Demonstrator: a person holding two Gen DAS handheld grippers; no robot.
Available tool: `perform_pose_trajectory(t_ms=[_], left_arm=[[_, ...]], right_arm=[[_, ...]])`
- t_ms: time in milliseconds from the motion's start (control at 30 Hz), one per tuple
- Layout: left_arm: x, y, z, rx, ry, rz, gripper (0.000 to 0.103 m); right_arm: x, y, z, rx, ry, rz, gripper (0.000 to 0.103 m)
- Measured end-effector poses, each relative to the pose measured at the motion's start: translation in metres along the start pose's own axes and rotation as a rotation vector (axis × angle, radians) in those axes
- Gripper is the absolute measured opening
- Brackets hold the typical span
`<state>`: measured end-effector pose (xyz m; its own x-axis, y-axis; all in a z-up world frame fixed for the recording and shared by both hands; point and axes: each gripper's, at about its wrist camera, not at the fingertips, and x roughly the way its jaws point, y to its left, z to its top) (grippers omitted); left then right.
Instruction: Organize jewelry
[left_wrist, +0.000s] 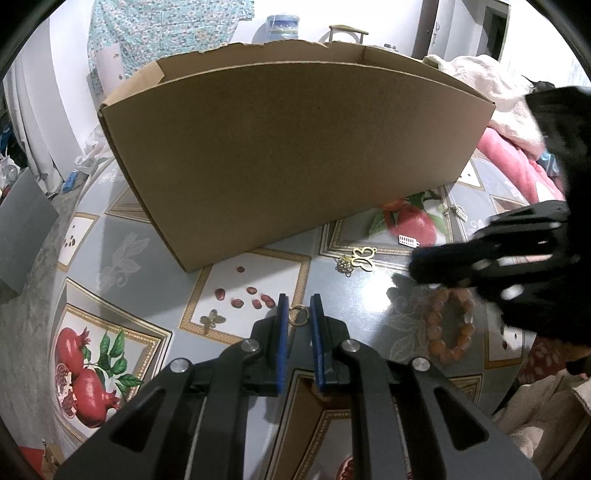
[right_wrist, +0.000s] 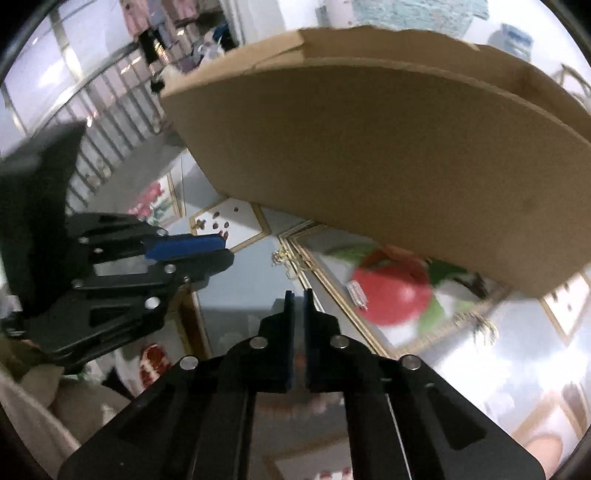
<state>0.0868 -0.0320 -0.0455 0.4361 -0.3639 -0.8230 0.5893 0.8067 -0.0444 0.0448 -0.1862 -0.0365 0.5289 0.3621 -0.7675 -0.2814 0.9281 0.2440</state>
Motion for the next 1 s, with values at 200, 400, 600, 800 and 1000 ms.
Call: perform_pose_trajectory(t_ms=[200,400,600,800,1000], left_arm=[[0.001,-0.003,0.001,-0.003,0.002,0.006,0.011],[0.000,-0.008,0.000,-0.005,0.005,0.031,0.011],[0.002,-0.011,0.001,-0.002,0.011,0.042,0.011],[0.002,-0.011,0.001,-0.002,0.010,0.043,0.011],[0.003,-0.012,0.001,-0.005,0.007,0.043,0.011]], right_arm=[[-0.043,-0.038,-0.005,0.098,-0.092,-0.090,0.015],[-0.034,-0.050,-0.007,0.134,-0.078,-0.116,0.019],[-0.026,-0.068,-0.011,0.188,-0.051,-0.170,0.020],[-0.045,-0.076,0.004,0.201,-0.149,-0.179,0.020],[-0.055,-0.095,0.017,0.257,-0.212,-0.152,0.025]])
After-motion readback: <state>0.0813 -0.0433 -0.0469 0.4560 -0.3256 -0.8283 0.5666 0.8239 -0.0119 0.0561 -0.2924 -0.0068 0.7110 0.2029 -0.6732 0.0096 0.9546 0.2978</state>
